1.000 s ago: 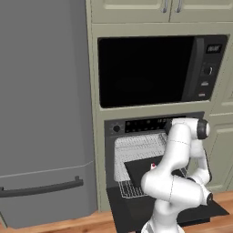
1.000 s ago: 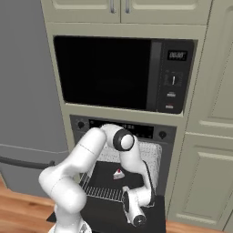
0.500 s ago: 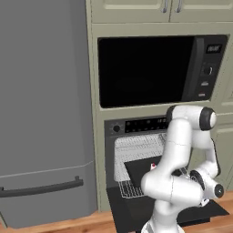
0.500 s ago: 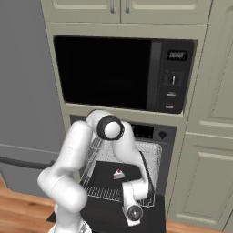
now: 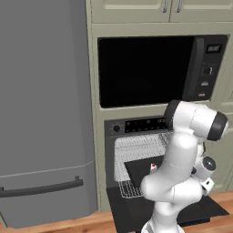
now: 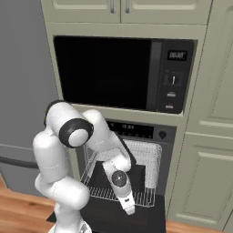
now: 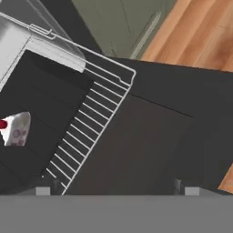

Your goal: Take the baked cake out of the oven and place it on the plate for cooling. Then close the oven door.

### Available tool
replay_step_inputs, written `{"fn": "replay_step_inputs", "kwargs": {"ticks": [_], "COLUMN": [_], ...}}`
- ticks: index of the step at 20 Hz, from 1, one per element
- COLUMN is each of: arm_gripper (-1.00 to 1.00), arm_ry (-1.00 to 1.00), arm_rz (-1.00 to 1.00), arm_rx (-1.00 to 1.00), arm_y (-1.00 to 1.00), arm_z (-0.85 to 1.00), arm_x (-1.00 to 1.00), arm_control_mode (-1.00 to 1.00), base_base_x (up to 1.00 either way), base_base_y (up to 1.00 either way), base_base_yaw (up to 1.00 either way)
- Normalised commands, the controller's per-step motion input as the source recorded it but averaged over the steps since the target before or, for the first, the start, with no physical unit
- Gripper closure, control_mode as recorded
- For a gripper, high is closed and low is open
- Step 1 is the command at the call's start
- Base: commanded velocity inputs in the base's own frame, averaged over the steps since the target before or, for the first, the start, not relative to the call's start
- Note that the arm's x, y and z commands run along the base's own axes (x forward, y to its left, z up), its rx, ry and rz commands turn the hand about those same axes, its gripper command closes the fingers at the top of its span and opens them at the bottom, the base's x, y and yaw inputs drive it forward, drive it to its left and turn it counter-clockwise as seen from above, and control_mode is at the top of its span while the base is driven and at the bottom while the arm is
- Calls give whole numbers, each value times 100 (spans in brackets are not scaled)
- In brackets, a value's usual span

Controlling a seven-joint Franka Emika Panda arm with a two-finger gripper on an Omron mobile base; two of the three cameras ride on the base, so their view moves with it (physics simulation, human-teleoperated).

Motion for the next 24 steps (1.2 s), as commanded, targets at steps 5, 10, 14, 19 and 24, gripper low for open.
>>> {"fn": "replay_step_inputs", "kwargs": {"ticks": [5, 10, 14, 19, 24], "arm_gripper": [-100, -100, -100, -100, -100], "arm_ry": [3, 1, 0, 0, 0], "arm_rz": [46, 51, 34, 8, 7], "arm_rx": [-11, -8, -13, -9, -5], "arm_y": [31, 9, 6, 1, 29], "arm_z": [27, 21, 21, 20, 0], "arm_x": [0, -2, 0, 0, 12], "arm_control_mode": [-100, -100, -100, -100, -100], "base_base_x": [0, 0, 0, 0, 0], "base_base_y": [0, 0, 0, 0, 0], "base_base_yaw": [0, 0, 0, 0, 0]}}
